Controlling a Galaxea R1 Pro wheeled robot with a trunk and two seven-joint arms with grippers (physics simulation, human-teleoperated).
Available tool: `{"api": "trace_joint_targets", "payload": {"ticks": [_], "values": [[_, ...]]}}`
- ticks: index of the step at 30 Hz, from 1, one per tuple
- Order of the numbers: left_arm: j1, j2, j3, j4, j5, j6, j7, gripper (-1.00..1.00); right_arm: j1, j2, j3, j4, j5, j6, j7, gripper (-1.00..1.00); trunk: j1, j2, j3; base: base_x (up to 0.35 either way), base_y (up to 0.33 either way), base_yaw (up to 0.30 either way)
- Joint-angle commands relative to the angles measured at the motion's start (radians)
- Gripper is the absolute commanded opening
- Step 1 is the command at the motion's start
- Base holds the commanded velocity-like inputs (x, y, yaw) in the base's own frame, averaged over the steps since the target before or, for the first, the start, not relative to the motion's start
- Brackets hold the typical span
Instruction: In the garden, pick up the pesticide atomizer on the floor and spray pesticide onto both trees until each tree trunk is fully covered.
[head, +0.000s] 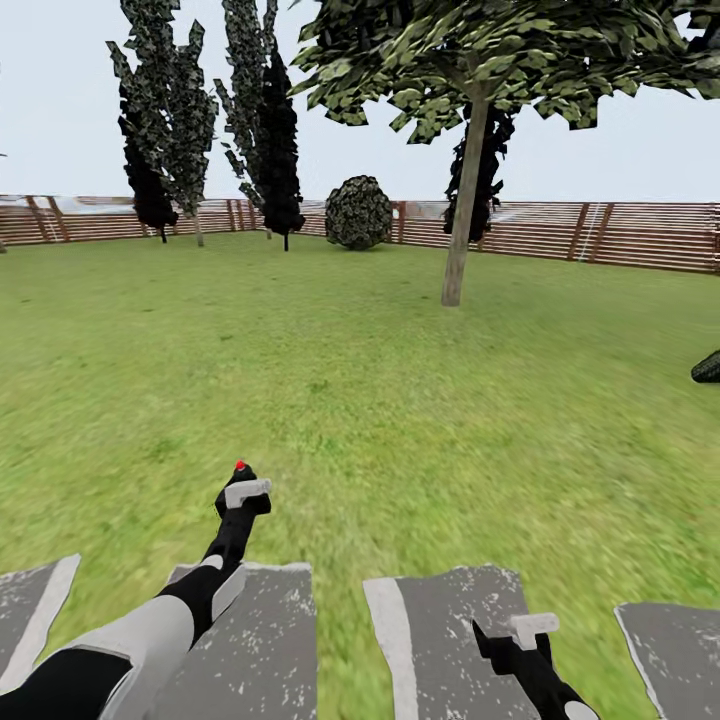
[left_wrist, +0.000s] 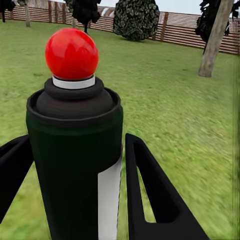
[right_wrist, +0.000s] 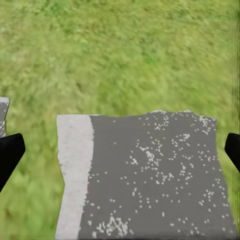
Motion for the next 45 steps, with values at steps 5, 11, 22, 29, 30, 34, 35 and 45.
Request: {"api": "trace_joint_targets", "payload": {"ticks": [5,11,22,29,30,34,35,45], "values": [[0.0,-0.001,-0.001,0.001,-0.001,-0.002,0.0,-1.0,0.0,0.0,0.0,0.001,0.0,0.0,0.0,1.0,-0.019,0.035,0.016,0.0,0.0,-0.284],[0.0,-0.002,-0.001,0.001,-0.001,-0.002,0.0,-1.0,0.0,0.0,0.0,0.002,0.0,0.0,0.0,1.0,-0.042,0.077,0.035,0.0,0.0,-0.297],[0.0,-0.003,-0.002,0.001,-0.001,0.0,0.0,-1.0,0.0,0.0,0.0,0.002,0.0,0.0,0.0,1.0,-0.084,0.154,0.069,0.0,0.0,-0.063],[0.0,-0.003,-0.002,0.001,-0.001,0.0,0.0,-1.0,0.0,0.0,0.0,0.002,0.0,0.0,0.0,1.0,-0.111,0.203,0.091,0.0,0.0,-0.001],[0.0,-0.003,-0.002,0.001,-0.001,0.0,0.0,-1.0,0.0,0.0,0.0,0.002,0.0,0.0,0.0,1.0,-0.115,0.21,0.094,0.0,0.0,0.0],[0.0,-0.003,-0.003,0.001,-0.001,0.003,0.0,-1.0,0.0,0.0,0.0,0.002,0.0,0.0,0.0,1.0,-0.13,0.238,0.107,0.0,0.0,0.0],[0.0,-0.003,-0.004,0.001,-0.001,0.003,0.0,-1.0,0.0,0.0,0.0,0.002,0.0,0.0,0.0,1.0,-0.134,0.245,0.11,0.0,0.0,0.0],[0.0,-0.018,-0.014,-0.096,-0.001,0.087,0.002,-1.0,0.0,0.0,0.0,0.002,0.0,0.0,0.0,1.0,-0.173,0.315,0.141,0.0,0.0,0.0]]}}
